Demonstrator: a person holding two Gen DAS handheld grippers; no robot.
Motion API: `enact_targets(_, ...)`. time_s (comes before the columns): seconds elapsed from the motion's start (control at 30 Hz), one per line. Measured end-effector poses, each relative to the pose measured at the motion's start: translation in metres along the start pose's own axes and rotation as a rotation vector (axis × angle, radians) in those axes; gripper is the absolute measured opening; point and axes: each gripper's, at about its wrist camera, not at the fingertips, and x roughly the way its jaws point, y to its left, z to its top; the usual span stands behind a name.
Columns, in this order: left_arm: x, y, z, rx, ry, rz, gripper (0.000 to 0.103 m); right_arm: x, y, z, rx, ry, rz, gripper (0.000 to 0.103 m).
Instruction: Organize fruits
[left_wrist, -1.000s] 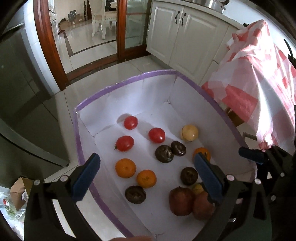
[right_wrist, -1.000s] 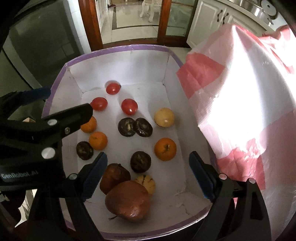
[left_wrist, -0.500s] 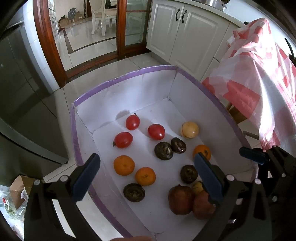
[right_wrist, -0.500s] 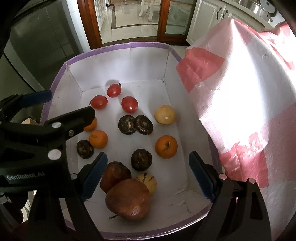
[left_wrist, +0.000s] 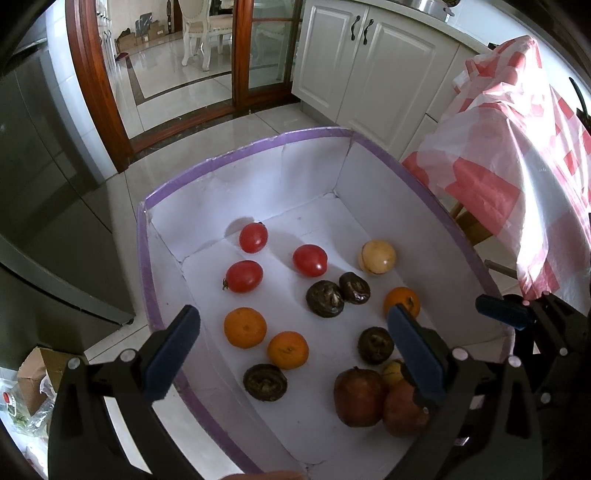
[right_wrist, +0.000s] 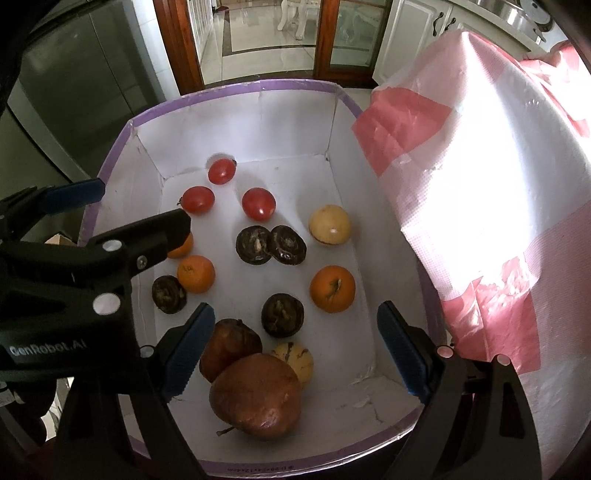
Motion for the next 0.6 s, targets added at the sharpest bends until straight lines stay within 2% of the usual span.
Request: enact_targets(0.6,0.0015,-0.0016,-0.0024,0.0,0.003,-0.001,0.102,0.0018,-0.0016,-0.0051,0.007,0.008,0.006,0.087)
